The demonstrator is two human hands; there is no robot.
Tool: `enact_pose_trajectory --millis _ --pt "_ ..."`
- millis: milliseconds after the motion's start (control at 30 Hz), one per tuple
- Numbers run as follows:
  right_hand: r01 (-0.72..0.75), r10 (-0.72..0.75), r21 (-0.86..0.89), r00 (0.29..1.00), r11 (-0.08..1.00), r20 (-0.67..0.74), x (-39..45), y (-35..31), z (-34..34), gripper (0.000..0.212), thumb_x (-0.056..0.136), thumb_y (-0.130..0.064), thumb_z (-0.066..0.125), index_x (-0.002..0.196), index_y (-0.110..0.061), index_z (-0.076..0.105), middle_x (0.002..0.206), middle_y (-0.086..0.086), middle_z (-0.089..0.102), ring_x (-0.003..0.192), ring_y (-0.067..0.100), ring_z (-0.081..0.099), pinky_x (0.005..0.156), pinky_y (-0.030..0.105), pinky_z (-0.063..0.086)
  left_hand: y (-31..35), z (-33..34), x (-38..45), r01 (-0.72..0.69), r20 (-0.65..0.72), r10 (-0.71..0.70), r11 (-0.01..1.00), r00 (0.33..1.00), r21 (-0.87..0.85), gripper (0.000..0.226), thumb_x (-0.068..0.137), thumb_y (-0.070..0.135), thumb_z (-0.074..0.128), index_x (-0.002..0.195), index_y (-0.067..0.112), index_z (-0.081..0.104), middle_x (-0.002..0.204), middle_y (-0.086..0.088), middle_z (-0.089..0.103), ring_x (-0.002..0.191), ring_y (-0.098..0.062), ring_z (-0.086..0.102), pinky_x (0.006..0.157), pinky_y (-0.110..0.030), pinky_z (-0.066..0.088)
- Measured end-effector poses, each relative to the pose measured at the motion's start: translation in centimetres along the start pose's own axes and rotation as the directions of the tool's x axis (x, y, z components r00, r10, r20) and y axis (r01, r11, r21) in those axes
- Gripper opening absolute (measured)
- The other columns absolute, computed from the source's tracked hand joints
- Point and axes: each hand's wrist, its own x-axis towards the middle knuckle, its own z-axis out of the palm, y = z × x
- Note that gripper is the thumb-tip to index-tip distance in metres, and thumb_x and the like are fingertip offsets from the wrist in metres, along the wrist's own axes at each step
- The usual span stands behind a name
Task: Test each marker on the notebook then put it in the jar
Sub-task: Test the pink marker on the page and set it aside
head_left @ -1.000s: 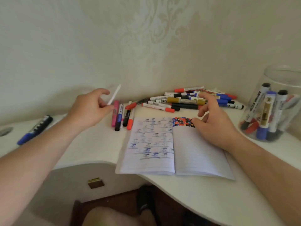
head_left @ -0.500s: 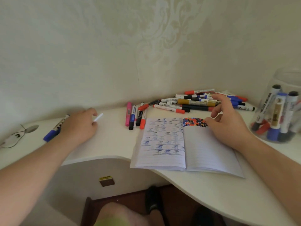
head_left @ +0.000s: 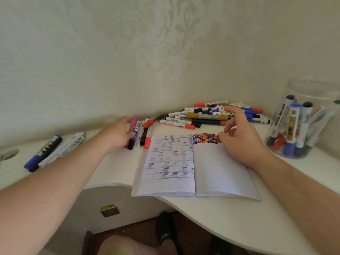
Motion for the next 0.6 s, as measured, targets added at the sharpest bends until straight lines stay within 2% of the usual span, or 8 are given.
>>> enact_pose_trajectory --millis 67,167,233,367,400,467,533,600 --pt "-0.002 0.002 0.002 1.000 1.000 0.001 0.1 0.1 0.0 0.074 0.091 -0.006 0.068 0.148 -0.041 0.038 0.094 -0.001 0.057 0.071 0.016 0.058 0.074 0.028 0.047 -0.1 -0.5 0.1 0.061 0.045 -0.056 0.991 0.997 -0.123 0.058 0.098 0.016 0.069 0.149 0.023 0.044 0.113 -0.020 0.067 0.091 -0.036 0.068 0.079 -0.041 0.059" --pt "-0.009 0.009 0.019 1.000 1.000 0.000 0.1 0.0 0.0 0.073 0.091 -0.007 0.069 0.147 -0.043 0.038 0.094 -0.002 0.057 0.071 0.016 0.058 0.074 0.030 0.049 0.3 -1.0 -0.1 0.131 0.093 -0.113 0.969 0.989 -0.210 0.062 0.099 0.004 0.065 0.154 0.015 0.039 0.092 -0.013 0.062 0.067 -0.023 0.063 0.050 -0.027 0.057" --pt "-0.010 0.010 0.017 1.000 1.000 0.001 0.2 0.0 -0.1 0.072 0.091 -0.007 0.069 0.147 -0.042 0.039 0.094 -0.002 0.057 0.073 0.017 0.060 0.075 0.030 0.049 0.8 -1.2 -0.5 0.157 0.099 -0.139 0.964 0.985 -0.212 0.060 0.098 0.003 0.062 0.153 0.009 0.038 0.087 -0.013 0.061 0.062 -0.022 0.063 0.044 -0.023 0.054" --pt "-0.013 0.013 0.019 1.000 1.000 -0.002 0.2 -0.2 -0.2 0.072 0.091 -0.006 0.069 0.148 -0.040 0.039 0.094 -0.001 0.058 0.073 0.017 0.060 0.077 0.032 0.050 1.0 -1.4 -0.6 0.173 0.067 -0.165 0.973 0.984 -0.151 0.014 0.101 0.012 0.054 0.111 0.002 0.053 0.084 -0.017 0.060 0.069 -0.030 0.058 0.065 -0.035 0.051" --pt "-0.010 0.010 0.023 1.000 1.000 -0.001 0.1 -0.2 -0.2 0.072 0.091 -0.006 0.069 0.147 -0.040 0.039 0.094 -0.001 0.058 0.072 0.016 0.060 0.077 0.033 0.051 1.0 -1.7 -0.4 0.169 0.047 -0.163 0.970 0.986 -0.175 0.021 0.103 0.015 0.051 0.104 -0.005 0.057 0.080 -0.016 0.058 0.070 -0.030 0.055 0.068 -0.036 0.048" --pt "-0.005 0.005 0.032 1.000 0.999 -0.002 0.1 -0.3 -0.2 0.072 0.091 -0.006 0.068 0.146 -0.042 0.039 0.093 -0.001 0.059 0.070 0.014 0.059 0.077 0.034 0.053 2.1 -2.1 -0.4 0.132 -0.012 -0.141 0.949 0.990 -0.285 0.026 0.103 0.016 0.048 0.094 -0.003 0.062 0.076 -0.013 0.051 0.072 -0.028 0.049 0.070 -0.035 0.044" --pt "0.025 -0.025 0.057 1.000 0.998 -0.004 -0.1 -0.6 -0.2 0.075 0.092 -0.006 0.067 0.146 -0.048 0.039 0.088 -0.005 0.058 0.065 0.009 0.057 0.074 0.031 0.052 4.7 -2.2 -1.1 0.053 -0.029 -0.073 0.898 0.997 -0.437 0.024 0.101 0.014 0.050 0.102 -0.003 0.067 0.082 -0.013 0.052 0.073 -0.024 0.046 0.066 -0.031 0.042" --pt "0.076 -0.076 0.085 0.997 0.993 0.002 -0.3 -0.9 -0.4 0.077 0.093 -0.008 0.068 0.147 -0.054 0.037 0.084 -0.008 0.057 0.061 0.006 0.053 0.072 0.026 0.049 8.3 -1.6 -2.3 -0.005 0.052 0.046 0.803 0.998 -0.597 0.028 0.098 0.007 0.053 0.115 -0.010 0.066 0.094 -0.015 0.054 0.076 -0.022 0.048 0.060 -0.028 0.040"
